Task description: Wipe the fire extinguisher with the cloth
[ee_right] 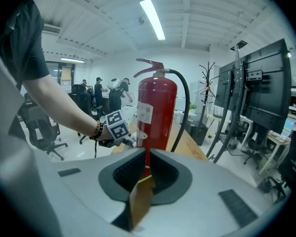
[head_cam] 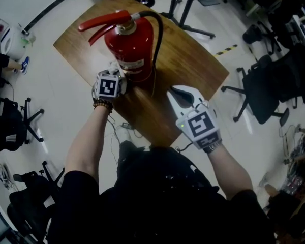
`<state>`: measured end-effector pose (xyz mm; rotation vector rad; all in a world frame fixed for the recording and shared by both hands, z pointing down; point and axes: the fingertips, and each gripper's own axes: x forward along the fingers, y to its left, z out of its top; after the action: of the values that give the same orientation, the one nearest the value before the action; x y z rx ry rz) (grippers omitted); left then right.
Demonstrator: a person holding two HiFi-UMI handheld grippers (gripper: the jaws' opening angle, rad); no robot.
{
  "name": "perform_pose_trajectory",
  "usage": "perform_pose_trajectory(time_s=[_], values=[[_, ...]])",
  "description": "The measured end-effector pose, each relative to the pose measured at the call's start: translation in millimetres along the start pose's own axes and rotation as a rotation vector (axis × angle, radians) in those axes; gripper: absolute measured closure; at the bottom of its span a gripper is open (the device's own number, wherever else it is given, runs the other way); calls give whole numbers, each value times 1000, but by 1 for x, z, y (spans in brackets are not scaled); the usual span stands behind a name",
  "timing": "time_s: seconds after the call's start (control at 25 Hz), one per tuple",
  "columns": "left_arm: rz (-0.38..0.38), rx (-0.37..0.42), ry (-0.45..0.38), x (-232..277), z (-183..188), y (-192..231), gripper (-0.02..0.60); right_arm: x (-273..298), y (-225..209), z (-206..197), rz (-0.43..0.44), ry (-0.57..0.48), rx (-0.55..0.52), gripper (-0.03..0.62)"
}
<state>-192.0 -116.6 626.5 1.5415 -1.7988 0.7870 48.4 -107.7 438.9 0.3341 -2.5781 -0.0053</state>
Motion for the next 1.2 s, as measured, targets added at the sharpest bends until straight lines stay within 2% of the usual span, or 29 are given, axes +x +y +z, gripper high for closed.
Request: perform_pose_trajectory(time_s=[0.2,0.32,0.52,0.72,0.96,1.2], values=[[-82,75,29,12,-11,0,505,10,9,5,-73,11,30,551],[-113,122,9,7,-7,12,503,16,18,16,-145,23,62,551],[-190,195,-80,-10,21,35,502,27,38,35,-269,31,106,551],[-232,254,-159,-35,50,50,502,30,53,47,-349,32,131,551],[-291,248,-281,-79,97,70,502,36,73,63,-406,39,133,551],[-350,236,-467,-143,175,75,502,38,81,75,-449,42,123,551]])
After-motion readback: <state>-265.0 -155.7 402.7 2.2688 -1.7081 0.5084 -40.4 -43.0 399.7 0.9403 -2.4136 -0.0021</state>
